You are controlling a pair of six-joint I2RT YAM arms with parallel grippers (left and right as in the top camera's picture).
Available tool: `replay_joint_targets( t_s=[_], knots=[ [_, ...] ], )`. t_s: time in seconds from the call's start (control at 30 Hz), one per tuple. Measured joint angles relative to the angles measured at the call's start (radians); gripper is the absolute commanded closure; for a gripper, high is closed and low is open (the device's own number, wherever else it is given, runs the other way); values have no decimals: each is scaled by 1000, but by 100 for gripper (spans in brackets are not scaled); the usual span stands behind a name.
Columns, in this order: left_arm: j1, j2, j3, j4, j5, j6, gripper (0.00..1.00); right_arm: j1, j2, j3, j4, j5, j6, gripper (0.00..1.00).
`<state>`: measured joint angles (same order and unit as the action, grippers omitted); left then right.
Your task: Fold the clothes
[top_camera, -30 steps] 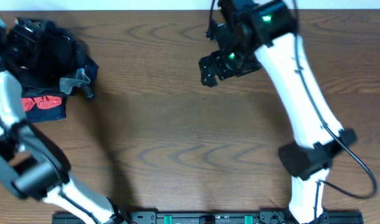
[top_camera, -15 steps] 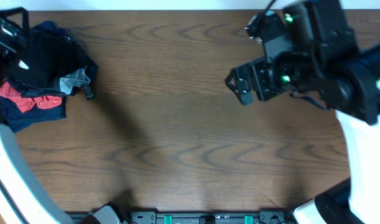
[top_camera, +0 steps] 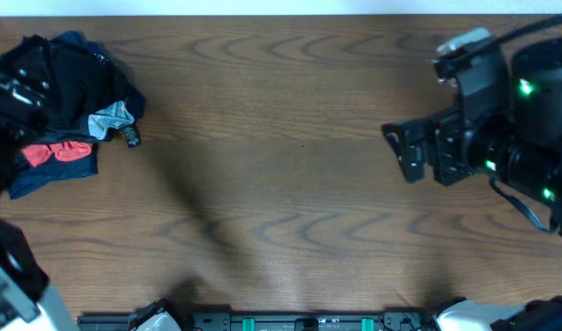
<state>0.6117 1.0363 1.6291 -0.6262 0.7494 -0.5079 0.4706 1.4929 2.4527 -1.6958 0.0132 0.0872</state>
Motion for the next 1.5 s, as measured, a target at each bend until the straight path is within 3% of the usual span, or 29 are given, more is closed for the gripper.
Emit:
replay_joint_targets(
  t_s=[0.37,0.83,1.27,1.4,1.5],
  knots=[
    [0,-159,0,-5,91,-79,2,0,-3,0,0,55,0,1],
    [0,-148,0,-32,195,-72,2,0,-3,0,0,60,0,1],
    [0,-148,0,-257,318,-113,2,0,-3,0,0,65,0,1],
    [0,-148,0,-254,325,-78,2,0,-3,0,0,66,0,1],
    [0,-148,0,-210,326,16,2,0,-3,0,0,66,0,1]
  ],
)
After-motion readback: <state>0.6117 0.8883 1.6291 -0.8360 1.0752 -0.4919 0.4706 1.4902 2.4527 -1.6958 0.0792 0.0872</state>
